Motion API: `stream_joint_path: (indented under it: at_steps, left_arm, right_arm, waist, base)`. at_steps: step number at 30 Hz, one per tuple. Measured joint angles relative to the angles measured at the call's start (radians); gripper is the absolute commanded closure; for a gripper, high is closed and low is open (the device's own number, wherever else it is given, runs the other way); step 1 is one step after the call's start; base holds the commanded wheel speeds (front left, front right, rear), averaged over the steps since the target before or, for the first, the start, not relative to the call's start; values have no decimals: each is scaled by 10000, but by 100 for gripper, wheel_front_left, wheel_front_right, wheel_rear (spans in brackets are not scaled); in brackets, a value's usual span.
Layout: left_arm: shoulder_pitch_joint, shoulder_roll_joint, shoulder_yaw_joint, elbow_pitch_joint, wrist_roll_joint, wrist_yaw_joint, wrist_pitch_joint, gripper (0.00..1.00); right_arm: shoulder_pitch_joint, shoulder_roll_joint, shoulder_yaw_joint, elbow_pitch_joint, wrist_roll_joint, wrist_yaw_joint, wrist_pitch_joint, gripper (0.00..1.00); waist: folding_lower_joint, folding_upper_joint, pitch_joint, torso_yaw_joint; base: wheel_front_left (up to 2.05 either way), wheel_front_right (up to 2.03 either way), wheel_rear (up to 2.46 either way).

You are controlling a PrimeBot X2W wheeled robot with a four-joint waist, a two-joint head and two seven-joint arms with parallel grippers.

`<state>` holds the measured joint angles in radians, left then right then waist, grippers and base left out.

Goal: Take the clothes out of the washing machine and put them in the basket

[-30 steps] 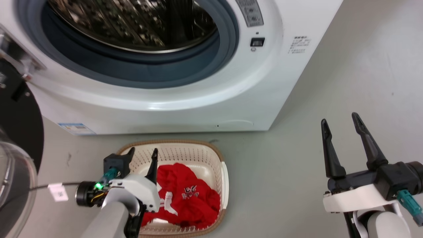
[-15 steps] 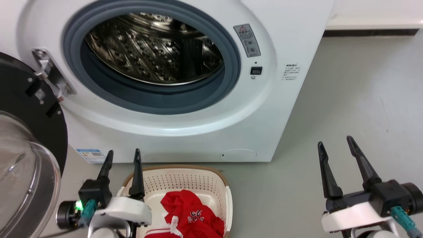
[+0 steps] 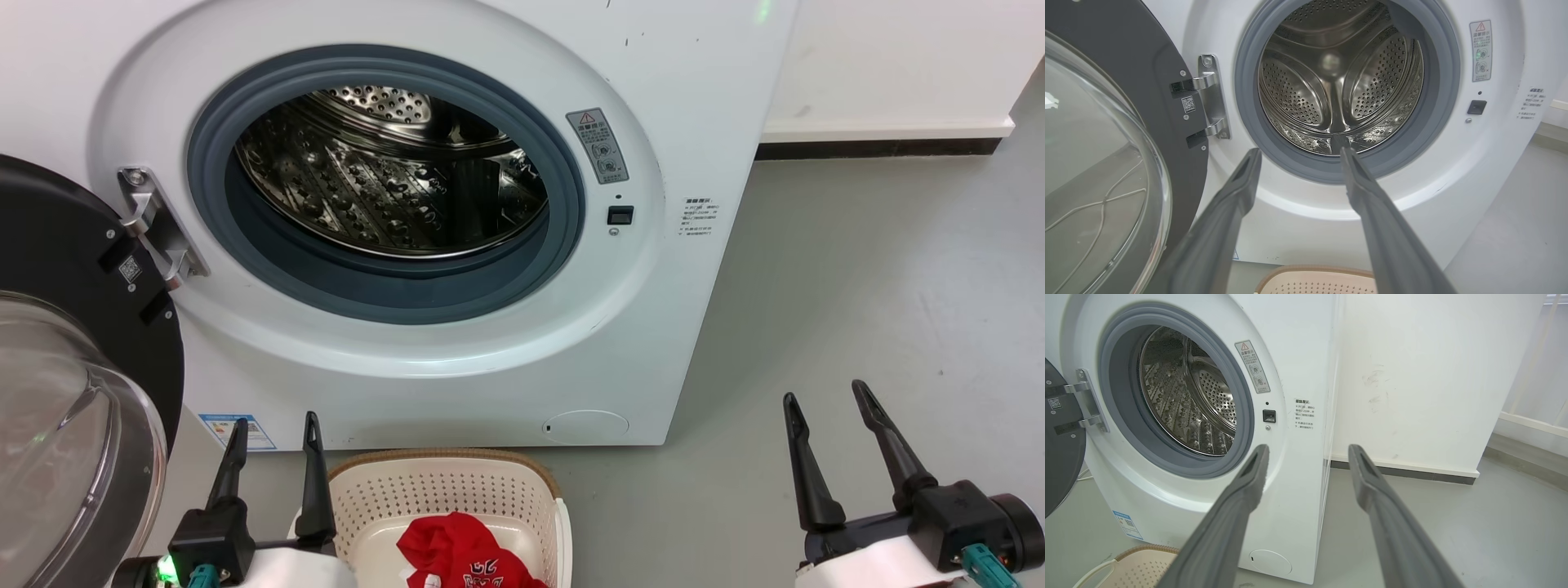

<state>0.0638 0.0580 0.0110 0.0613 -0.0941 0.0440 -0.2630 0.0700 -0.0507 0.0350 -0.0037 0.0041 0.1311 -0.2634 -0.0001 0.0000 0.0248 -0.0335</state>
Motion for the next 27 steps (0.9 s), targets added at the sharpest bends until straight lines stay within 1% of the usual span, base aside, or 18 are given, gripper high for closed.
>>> stream_joint_path:
  at_steps: [12, 25, 26, 27]
  left_arm:
    - [528, -58, 84, -142, 138, -4, 0, 0]
    - [640, -63, 98, -82, 167, 40, 0, 0]
    - [640, -63, 100, -77, 211, 46, 0, 100]
    - [643, -65, 94, -54, 234, 63, 2, 100]
  right_arm:
    - [337, 0, 63, -13, 130, 0, 0, 0]
    - [378, 0, 92, -17, 163, 0, 0, 0]
    - [378, 0, 92, -17, 169, 0, 0, 100]
    - [380, 2, 86, -2, 176, 0, 0, 100]
  waist:
    - [1, 1, -332, -72]
    - [1, 0, -460, -159]
    - [1, 1, -456, -163]
    - [1, 0, -451, -166]
  base:
    - [0, 0, 0]
    - [0, 0, 0]
    - [0, 0, 0]
    - [0, 0, 0]
